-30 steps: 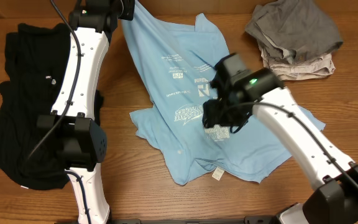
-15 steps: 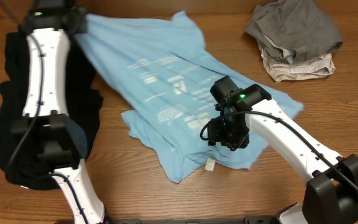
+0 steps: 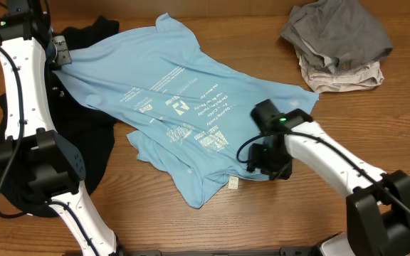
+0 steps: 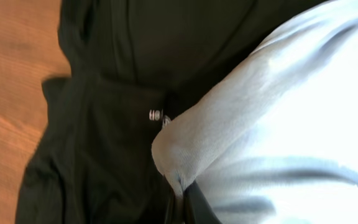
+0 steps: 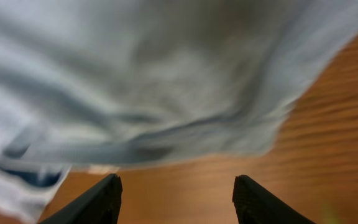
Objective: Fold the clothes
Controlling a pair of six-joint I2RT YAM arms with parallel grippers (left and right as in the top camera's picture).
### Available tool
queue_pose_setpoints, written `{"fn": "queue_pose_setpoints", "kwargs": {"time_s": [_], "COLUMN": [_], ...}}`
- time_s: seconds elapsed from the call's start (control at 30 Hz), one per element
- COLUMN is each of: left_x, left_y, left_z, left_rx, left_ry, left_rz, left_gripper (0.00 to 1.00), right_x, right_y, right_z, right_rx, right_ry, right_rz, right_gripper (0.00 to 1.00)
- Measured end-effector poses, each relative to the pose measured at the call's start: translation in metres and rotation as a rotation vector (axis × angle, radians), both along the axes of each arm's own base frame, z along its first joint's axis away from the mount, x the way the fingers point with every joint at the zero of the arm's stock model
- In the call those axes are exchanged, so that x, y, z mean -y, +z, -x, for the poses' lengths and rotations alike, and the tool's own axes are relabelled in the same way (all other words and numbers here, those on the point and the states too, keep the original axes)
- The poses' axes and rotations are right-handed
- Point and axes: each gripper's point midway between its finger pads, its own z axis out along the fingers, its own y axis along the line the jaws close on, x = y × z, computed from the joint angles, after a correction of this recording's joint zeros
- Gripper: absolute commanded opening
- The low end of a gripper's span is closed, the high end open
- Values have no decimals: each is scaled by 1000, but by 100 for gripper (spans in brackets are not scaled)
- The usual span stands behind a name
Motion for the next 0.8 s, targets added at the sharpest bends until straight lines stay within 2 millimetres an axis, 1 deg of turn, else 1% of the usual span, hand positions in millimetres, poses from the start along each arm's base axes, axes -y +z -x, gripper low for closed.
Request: {"fn": "queue_pose_setpoints", "kwargs": {"time_s": [0.03,0.1,0.13,0.17,0.2,0.27,0.3,0.37,0.5,0.53,0.67,0.8], "left_x": [0,1,1,2,2,2,2,2,3,5,9,11], "left_y": [-1,-3,-3,-3,-3,-4,-4,-4,-4,-4,-5,-5], "left_z": [2,7,8,9,9,10,10,10,9,9,8,7], "left_rx": [-7,-27,-32,-34,-35,-37,-37,-36,-33,-31,-25,-22], "left_ry": [2,8,9,11,15,21,22,25,23,20,10,6], "left_rz": [2,10,12,13,14,17,17,19,28,35,60,72], "left_gripper": [4,7,12,20,24,39,43,46,47,48,48,48], "right_x": [5,18,23,29,34,44,47,50,48,48,47,48], "right_y": [-2,-6,-8,-9,-10,-13,-14,-14,-14,-14,-16,-27], "right_z": [-2,-11,-16,-22,-26,-31,-32,-34,-43,-43,-45,-43], "right_rx": [1,22,35,50,60,72,74,85,121,125,132,115], "right_ry": [-18,-68,-87,-105,-121,-146,-150,-149,-129,-127,-127,-127], "right_rz": [5,7,6,3,3,1,1,-2,-16,-17,-20,-16], "right_gripper": [61,58,58,57,57,54,52,43,10,4,4,4]}}
